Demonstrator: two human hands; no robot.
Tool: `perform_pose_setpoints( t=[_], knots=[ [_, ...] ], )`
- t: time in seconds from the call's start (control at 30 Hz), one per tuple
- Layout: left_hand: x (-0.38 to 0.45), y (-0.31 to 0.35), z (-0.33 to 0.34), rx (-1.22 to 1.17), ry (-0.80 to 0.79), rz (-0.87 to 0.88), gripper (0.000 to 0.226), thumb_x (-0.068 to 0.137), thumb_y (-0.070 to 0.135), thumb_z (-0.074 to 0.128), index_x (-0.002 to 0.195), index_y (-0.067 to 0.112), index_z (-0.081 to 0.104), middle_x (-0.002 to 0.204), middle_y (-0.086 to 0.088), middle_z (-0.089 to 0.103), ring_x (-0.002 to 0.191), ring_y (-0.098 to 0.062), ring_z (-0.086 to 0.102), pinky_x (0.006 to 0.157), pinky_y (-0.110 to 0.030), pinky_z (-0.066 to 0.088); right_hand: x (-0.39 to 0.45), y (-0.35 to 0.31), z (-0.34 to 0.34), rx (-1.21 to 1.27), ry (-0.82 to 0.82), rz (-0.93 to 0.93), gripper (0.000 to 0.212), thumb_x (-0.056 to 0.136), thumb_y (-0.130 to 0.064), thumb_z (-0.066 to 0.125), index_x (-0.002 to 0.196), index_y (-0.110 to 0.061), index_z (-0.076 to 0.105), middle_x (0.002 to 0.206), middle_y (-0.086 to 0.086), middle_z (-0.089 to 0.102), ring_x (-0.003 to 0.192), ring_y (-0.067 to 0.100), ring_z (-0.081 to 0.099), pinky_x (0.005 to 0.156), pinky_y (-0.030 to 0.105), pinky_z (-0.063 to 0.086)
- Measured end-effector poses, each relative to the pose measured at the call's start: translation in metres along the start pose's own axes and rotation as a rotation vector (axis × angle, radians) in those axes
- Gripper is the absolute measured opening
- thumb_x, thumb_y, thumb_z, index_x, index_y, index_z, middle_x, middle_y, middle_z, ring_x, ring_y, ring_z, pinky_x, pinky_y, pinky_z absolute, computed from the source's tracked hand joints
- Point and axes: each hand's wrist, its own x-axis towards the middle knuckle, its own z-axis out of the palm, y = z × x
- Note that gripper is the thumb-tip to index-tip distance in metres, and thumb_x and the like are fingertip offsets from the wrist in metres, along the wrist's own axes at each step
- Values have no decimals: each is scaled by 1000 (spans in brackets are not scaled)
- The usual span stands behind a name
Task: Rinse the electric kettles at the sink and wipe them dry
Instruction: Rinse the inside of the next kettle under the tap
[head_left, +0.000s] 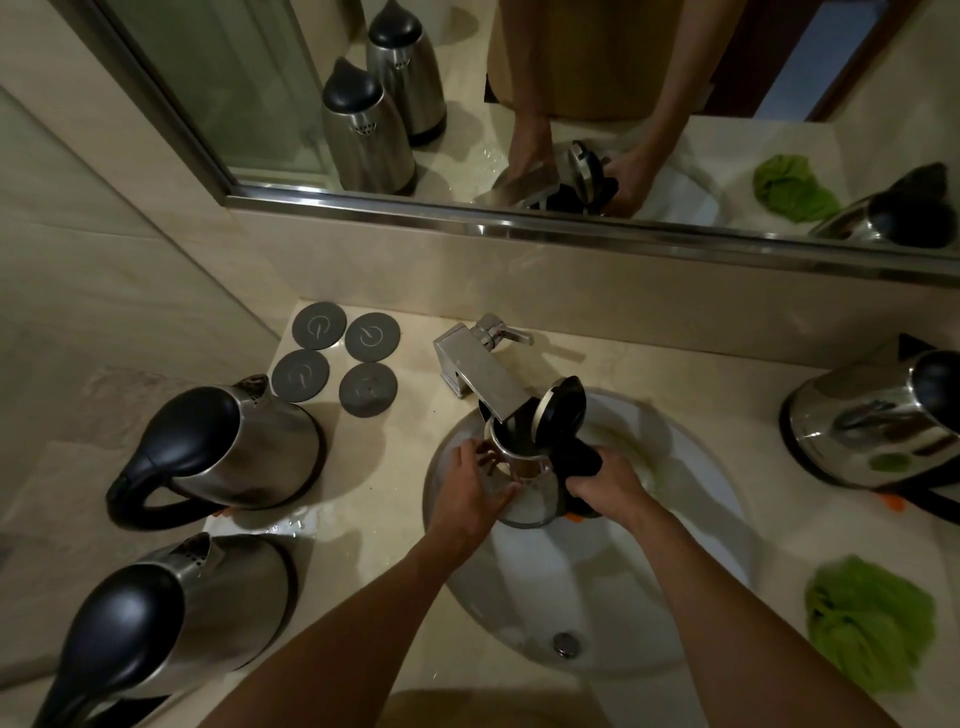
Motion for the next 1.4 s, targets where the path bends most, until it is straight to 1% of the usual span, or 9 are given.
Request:
perform_pose_setpoints(
  t=[0.27,0.4,0.53,0.7,0.8,0.9,1.07,1.23,1.4],
  knots=[
    [-5,3,2,10,-31,6,66,82,33,77,135,17,41,137,-2,44,123,-12,48,100,-25,45,-1,15,0,-7,3,11,17,77,-5,69,73,-21,66,78,3,71,80,22,69,72,35,56],
    [-3,2,0,17,-15,-13,61,82,33,77,129,12,45,129,-3,49,116,-14,50,90,-20,42,4,6,-3,-58,-22,-31,10,77,-16,73,73,-21,66,78,5,72,76,21,69,66,34,54],
    [-2,-3,3,16,-2,-22,57,81,38,77,122,16,43,123,-2,51,110,-13,52,84,-20,42,7,-2,-7,-123,-39,-76,24,78,-12,70,63,-24,56,64,0,62,64,20,60,59,30,43],
    [1,-2,2,-24,-6,-15,71,79,36,79,135,15,39,133,1,48,121,-12,49,96,-23,44,10,-6,-9,-163,-48,-71,26,78,-8,70,61,-22,55,64,1,61,65,20,58,61,31,42],
    [2,1,4,-86,-62,-10,89,75,33,83,145,17,31,134,10,41,123,-7,44,95,-13,40,11,-6,-10,-169,-55,-79,29,76,-6,68,57,-21,53,58,0,58,58,17,55,58,31,42],
    [6,2,8,-156,-87,-12,88,73,27,86,143,17,33,132,7,48,119,-7,50,85,-3,42,9,-6,-9,-155,-57,-63,28,75,-3,67,58,-22,55,59,0,60,58,17,59,57,31,46],
    [11,4,15,-143,-130,8,96,71,35,85,147,22,27,143,3,48,132,-13,47,108,-39,45,6,3,-8,-119,-55,-21,17,75,-4,69,70,-19,64,77,8,71,74,23,67,65,35,52],
    [13,8,13,-137,-137,14,94,73,28,85,146,22,28,143,2,48,132,-14,45,110,-39,43,8,5,-8,-112,-45,-8,15,77,-8,69,67,-18,64,71,6,69,70,23,66,61,33,49],
    [13,2,13,-165,-125,1,96,68,37,85,146,24,30,142,4,49,132,-13,47,109,-43,44,8,4,-5,-103,-23,-8,15,77,-10,71,68,-21,64,73,3,70,72,20,66,63,31,50]
  ],
)
